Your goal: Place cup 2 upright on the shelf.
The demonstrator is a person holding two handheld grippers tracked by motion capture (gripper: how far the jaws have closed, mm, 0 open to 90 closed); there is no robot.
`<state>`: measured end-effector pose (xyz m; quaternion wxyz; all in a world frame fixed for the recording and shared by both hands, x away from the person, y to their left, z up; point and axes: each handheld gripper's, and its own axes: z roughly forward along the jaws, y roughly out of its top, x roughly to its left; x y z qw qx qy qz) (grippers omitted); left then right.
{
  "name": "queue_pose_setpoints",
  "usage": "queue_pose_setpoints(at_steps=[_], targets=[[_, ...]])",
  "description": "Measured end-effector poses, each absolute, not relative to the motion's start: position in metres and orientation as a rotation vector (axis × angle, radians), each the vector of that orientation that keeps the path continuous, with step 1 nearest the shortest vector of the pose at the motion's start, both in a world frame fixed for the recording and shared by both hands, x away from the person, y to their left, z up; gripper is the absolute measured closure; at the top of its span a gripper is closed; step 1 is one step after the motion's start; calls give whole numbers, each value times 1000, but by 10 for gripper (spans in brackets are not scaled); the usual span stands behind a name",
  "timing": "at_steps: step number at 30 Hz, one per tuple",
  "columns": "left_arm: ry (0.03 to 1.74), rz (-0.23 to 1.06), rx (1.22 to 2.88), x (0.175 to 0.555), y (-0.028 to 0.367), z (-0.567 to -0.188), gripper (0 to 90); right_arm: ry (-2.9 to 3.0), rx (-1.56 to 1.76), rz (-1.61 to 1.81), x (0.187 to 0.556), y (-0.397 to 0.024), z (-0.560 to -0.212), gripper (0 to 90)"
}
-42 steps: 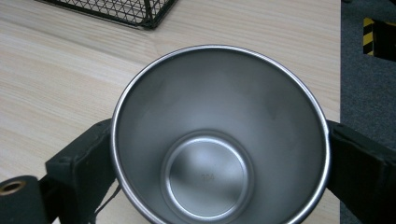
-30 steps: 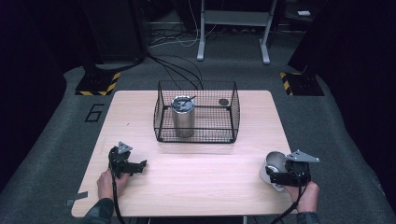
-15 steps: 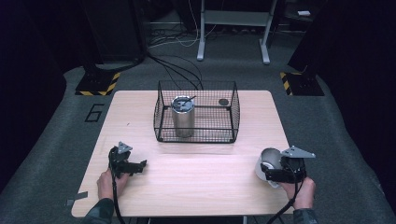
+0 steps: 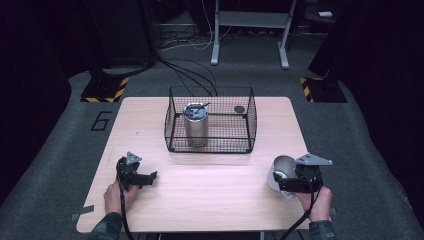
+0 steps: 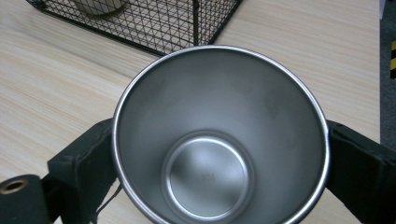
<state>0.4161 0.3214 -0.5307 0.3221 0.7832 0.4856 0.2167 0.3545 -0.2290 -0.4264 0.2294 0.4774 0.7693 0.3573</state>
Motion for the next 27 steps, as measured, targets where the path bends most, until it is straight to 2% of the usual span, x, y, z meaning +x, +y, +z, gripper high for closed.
queue_pose_setpoints(at_steps=[27], targets=[[1278, 568, 2053, 416, 321, -531, 0, 2193, 1214, 1038, 366, -187, -413, 61]])
